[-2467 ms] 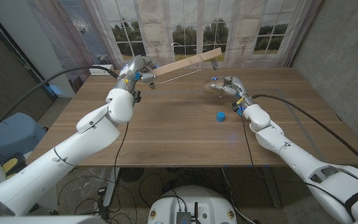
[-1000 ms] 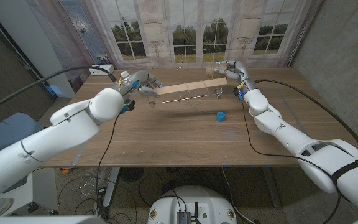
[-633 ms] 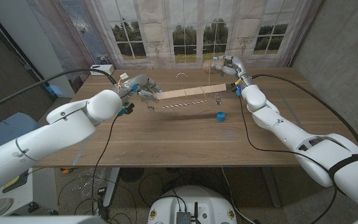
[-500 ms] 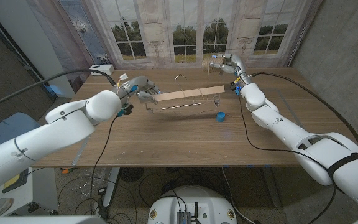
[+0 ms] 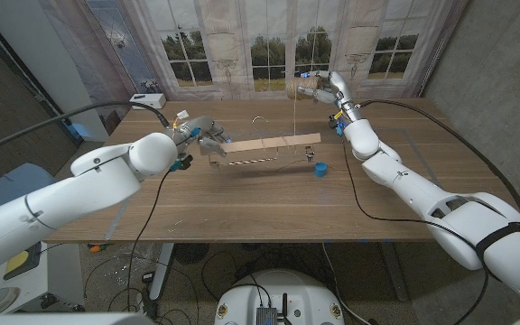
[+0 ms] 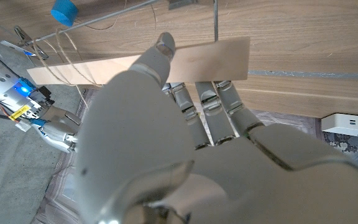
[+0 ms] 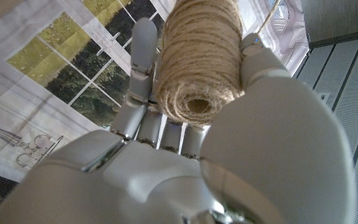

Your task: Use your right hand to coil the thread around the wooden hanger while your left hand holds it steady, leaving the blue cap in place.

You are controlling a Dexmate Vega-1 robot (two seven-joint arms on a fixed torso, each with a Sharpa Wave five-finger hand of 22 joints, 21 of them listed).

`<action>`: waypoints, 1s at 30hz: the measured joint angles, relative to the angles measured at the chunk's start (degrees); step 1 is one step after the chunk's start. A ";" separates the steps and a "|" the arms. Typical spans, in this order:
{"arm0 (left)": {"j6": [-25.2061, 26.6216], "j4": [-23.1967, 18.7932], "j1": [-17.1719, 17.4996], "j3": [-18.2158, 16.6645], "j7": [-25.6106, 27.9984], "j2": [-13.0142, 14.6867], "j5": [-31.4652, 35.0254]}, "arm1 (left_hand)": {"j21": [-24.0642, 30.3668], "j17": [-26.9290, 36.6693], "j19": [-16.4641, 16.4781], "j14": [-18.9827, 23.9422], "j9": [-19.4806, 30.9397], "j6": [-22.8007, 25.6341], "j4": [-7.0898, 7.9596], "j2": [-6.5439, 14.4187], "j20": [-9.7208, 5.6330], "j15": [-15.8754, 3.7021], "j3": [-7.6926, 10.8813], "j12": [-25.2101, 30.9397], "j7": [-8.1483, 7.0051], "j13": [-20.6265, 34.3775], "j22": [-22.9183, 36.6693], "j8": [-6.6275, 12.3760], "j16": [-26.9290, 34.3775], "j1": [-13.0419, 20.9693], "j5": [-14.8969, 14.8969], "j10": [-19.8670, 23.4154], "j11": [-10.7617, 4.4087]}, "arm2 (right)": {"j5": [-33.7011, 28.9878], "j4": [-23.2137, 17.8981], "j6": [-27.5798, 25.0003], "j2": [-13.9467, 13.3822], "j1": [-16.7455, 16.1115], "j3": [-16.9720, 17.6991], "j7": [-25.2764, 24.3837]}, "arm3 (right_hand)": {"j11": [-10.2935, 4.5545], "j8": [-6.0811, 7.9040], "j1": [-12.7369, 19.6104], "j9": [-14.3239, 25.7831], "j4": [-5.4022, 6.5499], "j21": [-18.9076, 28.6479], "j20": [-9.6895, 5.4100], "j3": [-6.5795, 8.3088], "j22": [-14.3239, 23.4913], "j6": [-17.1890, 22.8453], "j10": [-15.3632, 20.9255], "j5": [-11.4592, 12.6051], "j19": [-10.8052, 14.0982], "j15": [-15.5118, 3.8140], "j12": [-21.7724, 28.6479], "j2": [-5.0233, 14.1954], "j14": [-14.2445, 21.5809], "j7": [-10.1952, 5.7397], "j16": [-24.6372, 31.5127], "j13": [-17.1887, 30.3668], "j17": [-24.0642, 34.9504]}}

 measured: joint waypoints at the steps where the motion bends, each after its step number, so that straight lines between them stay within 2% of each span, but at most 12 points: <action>1: 0.60 0.13 -0.45 0.49 -0.11 0.00 0.02 | 0.00 0.00 0.00 0.00 0.00 0.00 0.00 0.00 0.00 0.00 0.00 0.00 0.00 0.02 0.00 0.01 0.00 0.00 0.00 0.00 0.00 | -0.97 -0.70 0.08 -0.23 -0.27 -0.10 -0.79 | 0.00 -0.01 0.00 0.00 0.00 0.00 0.00 0.00 -0.15 0.00 0.00 0.00 0.00 0.00 0.00 0.00 0.00 0.00 0.00 0.00 -0.01; 13: 4.34 1.46 -3.55 4.06 -0.21 -1.00 1.22 | 0.00 0.00 -0.31 0.07 0.00 0.00 0.00 0.00 -0.31 0.07 0.00 -0.01 0.00 0.22 0.00 0.04 0.00 0.00 0.00 0.00 0.00 | -6.18 -4.44 0.80 -1.51 -1.75 -0.37 -4.48 | 0.00 -0.04 0.00 -0.02 0.12 0.22 0.00 0.12 -0.23 0.00 0.00 -0.02 0.00 0.00 0.00 0.00 0.00 0.00 0.00 0.00 -0.04; 30: 8.05 3.33 -6.58 6.98 2.00 -3.36 2.69 | 0.88 -0.08 -0.61 0.10 0.00 0.00 0.01 -0.01 0.00 0.11 -0.01 -0.21 0.00 0.51 0.00 -0.28 -0.08 0.01 0.00 -0.01 -0.01 | -7.29 -7.29 4.44 -1.89 -3.22 0.12 -3.38 | 0.00 0.00 0.00 -0.01 0.11 0.44 0.00 0.09 -0.22 0.00 0.00 -0.05 0.00 0.00 0.00 0.00 0.00 0.00 -0.40 0.00 0.13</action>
